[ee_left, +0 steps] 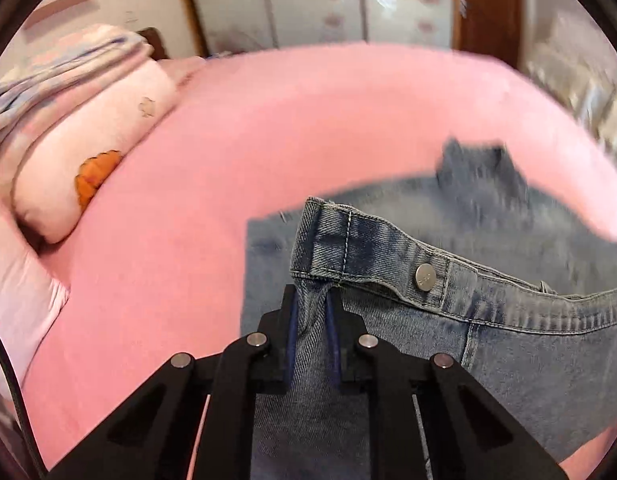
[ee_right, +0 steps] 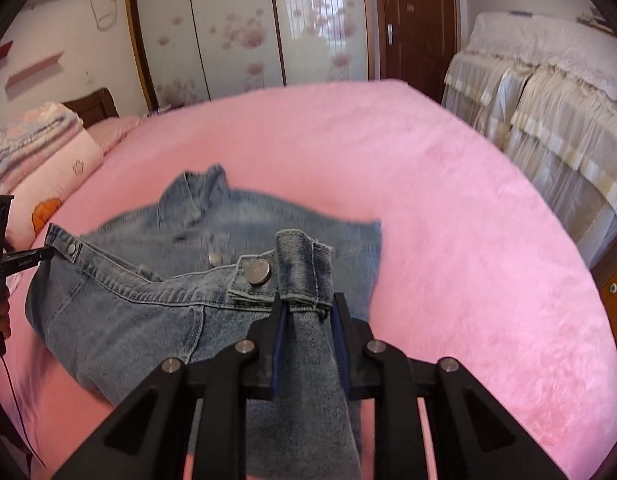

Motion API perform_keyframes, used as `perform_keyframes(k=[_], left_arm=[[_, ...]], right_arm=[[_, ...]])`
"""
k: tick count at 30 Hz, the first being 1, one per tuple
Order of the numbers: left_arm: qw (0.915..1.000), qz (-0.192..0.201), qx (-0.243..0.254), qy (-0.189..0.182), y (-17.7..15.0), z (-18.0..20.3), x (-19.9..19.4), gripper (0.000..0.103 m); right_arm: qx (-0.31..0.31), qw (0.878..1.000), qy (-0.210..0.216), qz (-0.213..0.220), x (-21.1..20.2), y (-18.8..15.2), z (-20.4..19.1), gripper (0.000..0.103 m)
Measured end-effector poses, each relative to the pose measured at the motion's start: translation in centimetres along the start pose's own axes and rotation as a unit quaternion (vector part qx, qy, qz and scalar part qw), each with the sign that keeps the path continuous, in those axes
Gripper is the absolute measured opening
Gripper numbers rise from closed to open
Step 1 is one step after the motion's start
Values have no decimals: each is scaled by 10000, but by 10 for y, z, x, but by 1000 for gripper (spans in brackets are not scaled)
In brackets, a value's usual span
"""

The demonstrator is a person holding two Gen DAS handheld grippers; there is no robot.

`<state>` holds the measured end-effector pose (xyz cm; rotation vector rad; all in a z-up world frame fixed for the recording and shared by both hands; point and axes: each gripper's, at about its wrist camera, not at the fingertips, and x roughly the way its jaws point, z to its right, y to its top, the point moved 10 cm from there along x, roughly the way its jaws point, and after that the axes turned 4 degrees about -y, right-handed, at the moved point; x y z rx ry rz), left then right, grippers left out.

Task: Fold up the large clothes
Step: 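Fold the gripped hem up over the sleeves toward the collar with both tools, then lay the hem down and open both tools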

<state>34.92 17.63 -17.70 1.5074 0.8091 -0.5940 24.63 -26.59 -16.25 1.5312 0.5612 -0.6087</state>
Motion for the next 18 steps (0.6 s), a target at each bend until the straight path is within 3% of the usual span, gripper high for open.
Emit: perform_keyframes(k=[4,9,13,18], left_arm=[[9983,475,-214,249,39,-8,-10,11],[9965,512,-564,347,83,-17,19,11],[9966,47,-663,486,96,-10,81,11],[9950,-448,-477,757,86,2,150,11]], right_arm=[[-61,9983,-172,555,-3,47,-7,20],[98,9969,-254,741,39,106,-10,20],[271,9985,-280,393,105,126,-14,20],[166,9966,-701,-392,195,102,-14,20]])
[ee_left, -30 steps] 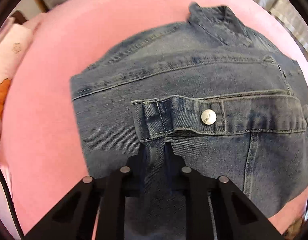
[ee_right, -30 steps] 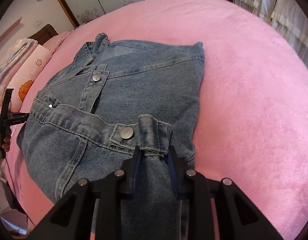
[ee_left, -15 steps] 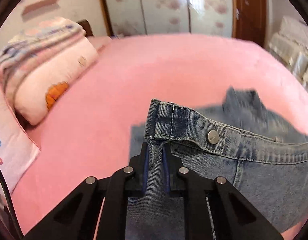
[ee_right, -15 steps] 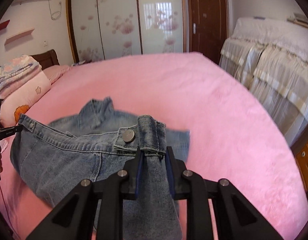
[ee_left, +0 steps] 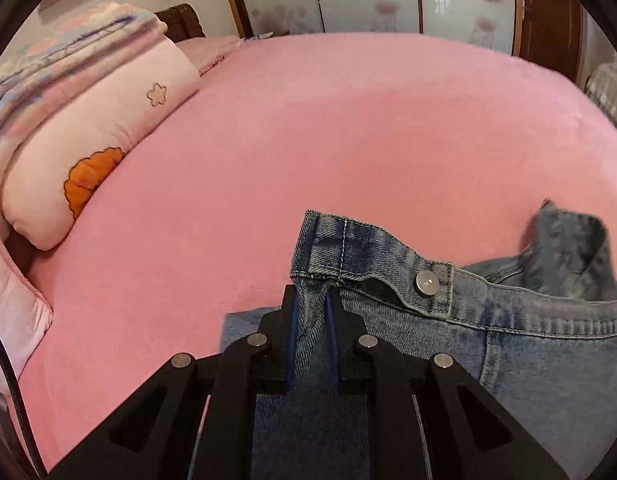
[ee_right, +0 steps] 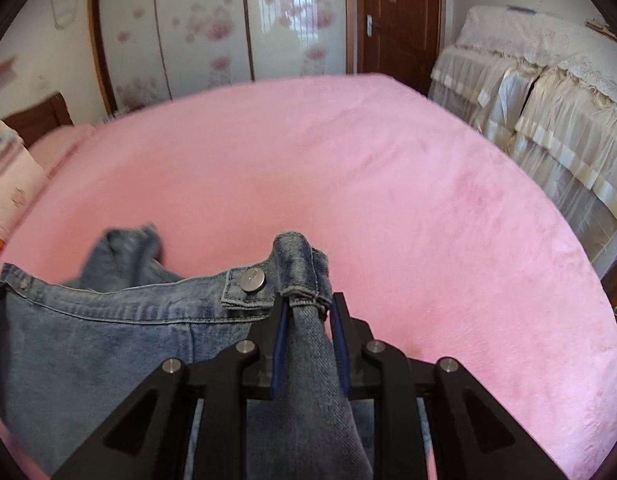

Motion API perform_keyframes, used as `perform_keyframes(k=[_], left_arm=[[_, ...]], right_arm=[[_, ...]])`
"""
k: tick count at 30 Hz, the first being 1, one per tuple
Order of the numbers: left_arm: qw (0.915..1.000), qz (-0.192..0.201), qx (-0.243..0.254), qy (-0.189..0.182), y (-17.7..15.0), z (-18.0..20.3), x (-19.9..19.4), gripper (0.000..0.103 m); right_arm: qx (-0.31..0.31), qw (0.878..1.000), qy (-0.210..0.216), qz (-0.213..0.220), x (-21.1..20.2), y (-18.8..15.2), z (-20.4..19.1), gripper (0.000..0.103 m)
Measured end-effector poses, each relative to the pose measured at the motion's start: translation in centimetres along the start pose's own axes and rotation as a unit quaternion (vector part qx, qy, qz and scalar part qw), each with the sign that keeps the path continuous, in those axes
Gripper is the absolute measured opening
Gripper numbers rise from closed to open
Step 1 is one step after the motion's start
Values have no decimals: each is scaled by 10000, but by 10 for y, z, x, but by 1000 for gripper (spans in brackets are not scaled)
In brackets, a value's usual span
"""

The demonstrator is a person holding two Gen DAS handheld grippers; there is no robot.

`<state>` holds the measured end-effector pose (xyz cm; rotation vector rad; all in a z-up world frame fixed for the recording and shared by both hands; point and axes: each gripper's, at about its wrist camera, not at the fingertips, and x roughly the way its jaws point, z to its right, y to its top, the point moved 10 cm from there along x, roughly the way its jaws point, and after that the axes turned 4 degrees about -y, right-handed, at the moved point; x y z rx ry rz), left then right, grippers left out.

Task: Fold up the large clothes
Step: 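Lay the hem down and open both tools, then press and straighten the folded jacket edges with both tools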

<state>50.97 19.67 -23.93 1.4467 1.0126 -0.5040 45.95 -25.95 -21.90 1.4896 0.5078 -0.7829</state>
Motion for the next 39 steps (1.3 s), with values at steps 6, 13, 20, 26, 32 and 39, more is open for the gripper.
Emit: perform_keyframes(k=[6,13,20,26,32,39], left_arm=[[9989,-155,383,200,-22,12,46,19],[9997,-84,-33,-216,-30,-12,36,44],[9990,407,182,-79,-30,-28,-35,45],[9915,291,258,-1241,-73,52,-95,49],[9931,-82,428,-1088,-142,97,-85,50],[9986,112,118,-507,-154,32,-68,63]], right_arm=[[147,9982,-112,-564,51,-44,8,22],[348,9983,-48,-469,30,-37,23,31],[333,9990,298,85,-46,-18,10,31],[-311,9946,988,-87,-84,-58,-92,31],[-529,9848,1603,-409,-93,-116,-171,31],[-475,9944,812,-477,-71,-151,-99,28]])
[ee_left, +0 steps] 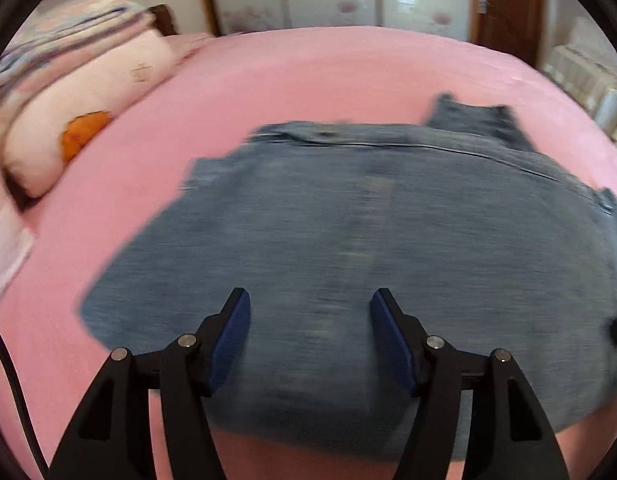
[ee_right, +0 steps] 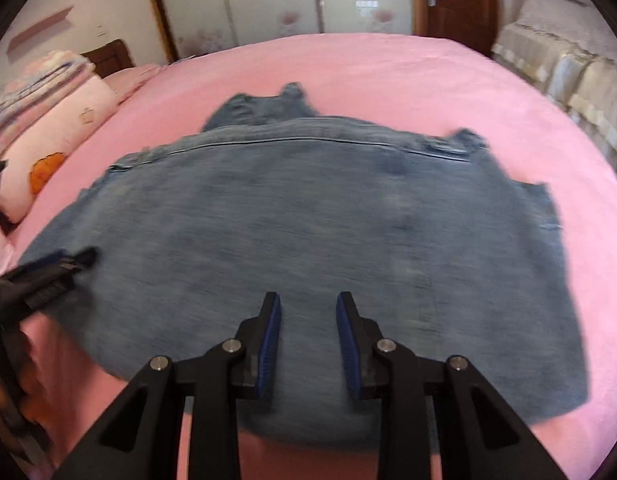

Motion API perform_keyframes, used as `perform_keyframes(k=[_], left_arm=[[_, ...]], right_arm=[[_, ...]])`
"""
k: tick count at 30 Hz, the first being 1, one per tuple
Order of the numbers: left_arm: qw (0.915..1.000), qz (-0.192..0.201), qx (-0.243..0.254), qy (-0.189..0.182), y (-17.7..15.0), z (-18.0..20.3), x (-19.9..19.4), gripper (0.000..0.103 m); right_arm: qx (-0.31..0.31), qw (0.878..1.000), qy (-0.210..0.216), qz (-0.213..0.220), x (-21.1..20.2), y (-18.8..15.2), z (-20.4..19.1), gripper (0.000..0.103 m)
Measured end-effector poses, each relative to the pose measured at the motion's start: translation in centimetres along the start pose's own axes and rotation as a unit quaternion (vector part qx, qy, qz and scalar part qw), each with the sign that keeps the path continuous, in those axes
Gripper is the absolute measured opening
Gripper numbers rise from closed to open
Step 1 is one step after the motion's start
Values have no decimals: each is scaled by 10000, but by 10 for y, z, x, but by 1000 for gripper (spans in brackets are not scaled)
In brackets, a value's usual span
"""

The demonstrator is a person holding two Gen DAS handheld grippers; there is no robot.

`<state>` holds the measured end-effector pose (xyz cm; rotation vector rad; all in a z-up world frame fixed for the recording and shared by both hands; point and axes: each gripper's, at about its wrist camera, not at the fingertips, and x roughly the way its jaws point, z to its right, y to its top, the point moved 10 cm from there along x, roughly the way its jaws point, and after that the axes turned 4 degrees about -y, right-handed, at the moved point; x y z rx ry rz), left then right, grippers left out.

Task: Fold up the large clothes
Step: 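Press and straighten the folded jacket edges with both tools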

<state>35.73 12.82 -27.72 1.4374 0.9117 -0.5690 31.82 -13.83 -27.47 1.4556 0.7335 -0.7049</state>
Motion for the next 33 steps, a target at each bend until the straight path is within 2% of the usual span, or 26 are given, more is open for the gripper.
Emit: perform_keyframes(k=[2,4,6,7,9,10,15,18,20,24,29,33], left_arm=[[9995,-84,-232,173,-1,-33,6,63],[9985,-86,-448,315,-6,-65,6,62],[9983,-21,-460,357,-10,-81,4,61],[9980,1,-404,496,-12,-86,3,61],[9967,-1,-392,707,-20,-95,3,61],[9967,-15,-472,658,-23,-98,3,62],[9956,-108,-719,583,-29,-111,12,68],[9951,-127,-848,501,-31,-114,18,71],[9955,4,-811,486,-31,-116,19,72],[9941,84,-941,542,-35,-124,18,82],[9925,-42,-1171,340,-37,-129,17,83],[9932,-226,-1067,402,-34,-126,10,83]], right_arm=[[109,9998,-137,32,-5,-6,28,27],[226,9979,-609,4,-7,-14,66,27],[424,9963,-742,-25,-11,-23,93,25],[548,9957,-745,-17,-14,-27,105,19],[695,9938,-871,37,-20,-32,119,16],[765,9935,-845,60,-23,-35,123,15],[643,9917,-1111,-5,-13,-40,119,16],[861,9911,-1009,-50,-13,-42,123,17],[979,9910,-915,-48,-11,-43,125,17],[908,9909,-991,-67,-11,-46,124,18],[960,9902,-1004,-142,-12,-45,123,18],[924,9899,-1051,-235,-17,-41,122,19]])
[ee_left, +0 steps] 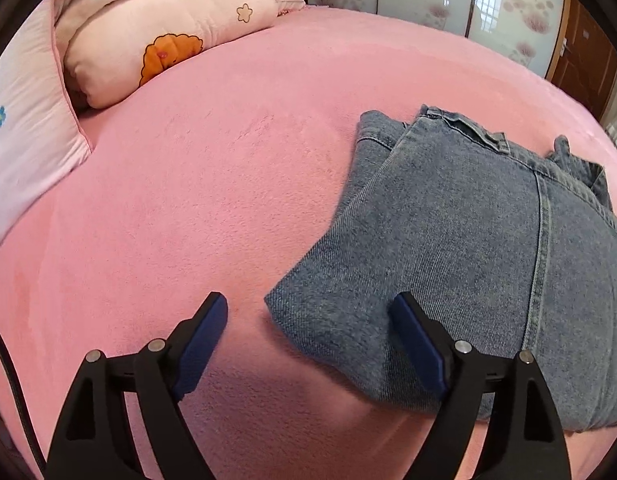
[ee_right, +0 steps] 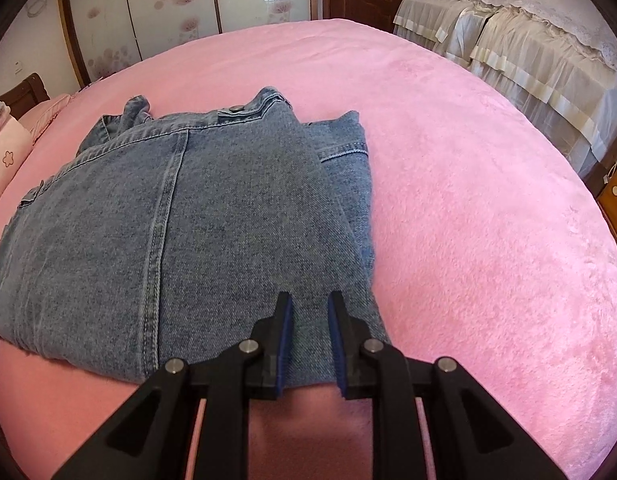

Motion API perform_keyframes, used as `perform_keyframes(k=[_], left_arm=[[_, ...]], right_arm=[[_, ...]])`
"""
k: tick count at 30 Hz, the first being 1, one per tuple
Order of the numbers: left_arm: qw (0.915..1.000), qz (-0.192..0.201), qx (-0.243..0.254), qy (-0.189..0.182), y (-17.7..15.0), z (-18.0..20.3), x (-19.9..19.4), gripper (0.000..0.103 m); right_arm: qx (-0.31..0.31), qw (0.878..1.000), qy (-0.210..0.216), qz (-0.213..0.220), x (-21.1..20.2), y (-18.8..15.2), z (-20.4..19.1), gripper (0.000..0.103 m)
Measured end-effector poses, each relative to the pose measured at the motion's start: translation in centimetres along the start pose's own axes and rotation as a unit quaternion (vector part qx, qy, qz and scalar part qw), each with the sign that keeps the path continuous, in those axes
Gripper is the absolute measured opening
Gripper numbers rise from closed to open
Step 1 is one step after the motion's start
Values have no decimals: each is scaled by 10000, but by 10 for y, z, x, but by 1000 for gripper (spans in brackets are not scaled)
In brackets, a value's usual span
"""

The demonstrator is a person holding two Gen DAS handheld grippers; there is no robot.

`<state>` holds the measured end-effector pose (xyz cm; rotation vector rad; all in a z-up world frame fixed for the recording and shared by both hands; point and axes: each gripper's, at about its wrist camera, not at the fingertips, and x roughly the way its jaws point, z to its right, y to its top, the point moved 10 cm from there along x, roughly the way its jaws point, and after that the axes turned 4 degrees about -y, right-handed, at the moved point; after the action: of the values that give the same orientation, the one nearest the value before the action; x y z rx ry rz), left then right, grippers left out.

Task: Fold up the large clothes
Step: 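Press and straighten the folded jacket edges with both tools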

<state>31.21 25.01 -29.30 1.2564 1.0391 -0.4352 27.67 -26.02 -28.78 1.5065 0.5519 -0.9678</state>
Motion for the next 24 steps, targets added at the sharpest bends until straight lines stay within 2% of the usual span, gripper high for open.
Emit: perform_keyframes(k=[2,4,6,10,12,17,24], left_arm=[[9999,-59,107,-22,1,6,-8,83],[9996,-143,254,54,1,13,-18,83],[9990,-232,373,-25,-1,22,-29,83],[9976,-143,643,-228,0,45,-65,83],[9961,-161,745,-438,0,59,-86,83],[9927,-235,950,-702,-6,84,-127,83],[9883,-221,1031,-1101,-23,104,-169,83]], right_arm=[[39,10000,33,-25,-7,2,-3,24],[101,9998,157,-2,-16,5,-7,25],[144,9996,237,17,-28,8,-12,25],[95,9991,361,180,-62,14,-26,26],[48,9984,464,304,-82,17,-34,27],[-164,9955,572,742,-136,21,-53,54],[-474,9886,722,1235,-191,15,-77,56]])
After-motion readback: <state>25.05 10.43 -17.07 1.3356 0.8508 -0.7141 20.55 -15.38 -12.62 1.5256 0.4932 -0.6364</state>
